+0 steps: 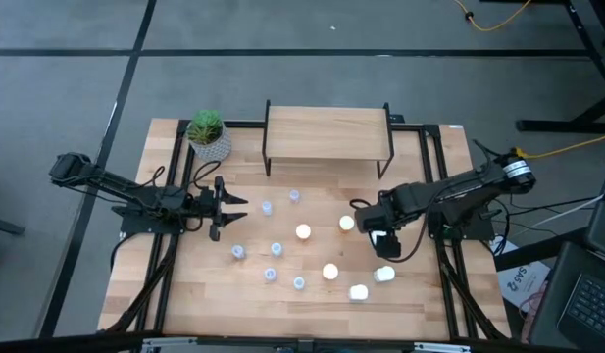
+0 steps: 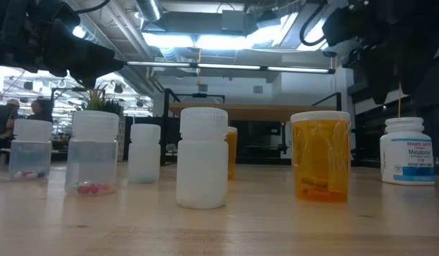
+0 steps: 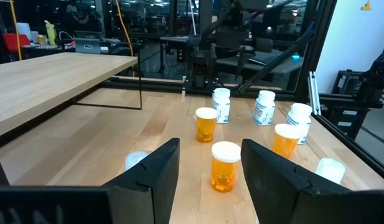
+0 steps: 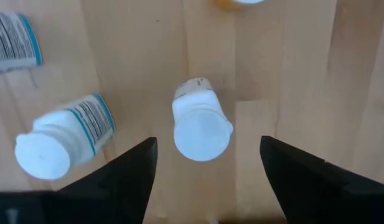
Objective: Pick and place medicine bottles onto shelf by color
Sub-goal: Put the top white supplement bottle on the shelf
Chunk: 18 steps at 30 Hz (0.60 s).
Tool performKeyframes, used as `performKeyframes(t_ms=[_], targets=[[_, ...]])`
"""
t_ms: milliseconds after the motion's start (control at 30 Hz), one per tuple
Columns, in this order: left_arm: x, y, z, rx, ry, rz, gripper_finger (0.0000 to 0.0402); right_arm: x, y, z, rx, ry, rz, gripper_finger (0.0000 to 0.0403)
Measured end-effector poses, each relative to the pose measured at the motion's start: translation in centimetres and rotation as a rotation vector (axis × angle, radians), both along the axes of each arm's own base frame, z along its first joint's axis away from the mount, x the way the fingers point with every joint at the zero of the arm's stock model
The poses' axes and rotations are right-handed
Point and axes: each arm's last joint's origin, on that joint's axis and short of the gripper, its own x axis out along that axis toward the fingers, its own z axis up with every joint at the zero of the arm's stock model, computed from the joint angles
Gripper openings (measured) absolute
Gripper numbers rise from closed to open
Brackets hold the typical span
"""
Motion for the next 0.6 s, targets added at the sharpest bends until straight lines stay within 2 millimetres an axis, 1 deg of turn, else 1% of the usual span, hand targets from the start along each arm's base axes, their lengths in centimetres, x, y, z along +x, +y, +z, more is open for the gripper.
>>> performKeyframes(t_ms=[133,267,400,500,600], targets=[[0.0,0.0,0.0,0.000,0.000,0.000,0.0165,-0.1,0.3,0.0,-0.002,0.006,0.009,0.0278],[0.0,0.0,0.0,0.001,0.003,0.000,0.0165,-1.7,1.1,0.9,-0.020,0.025,0.036,0.0268],[0.0,0.0,0.0,0.001,0.005,0.000,0.0165,-3.3,2.0,2.1,-0.074,-0.095,0.025,0.0261],[0.0,0.0,0.0,0.001,0.006,0.000,0.0165,-4.3,2.4,1.5,-0.082,-0.165,-0.005,0.0260],[0.0,0.0,-0.1,0.001,0.006,0.000,0.0165,-4.6,2.6,0.2,-0.073,-0.191,-0.008,0.0259]])
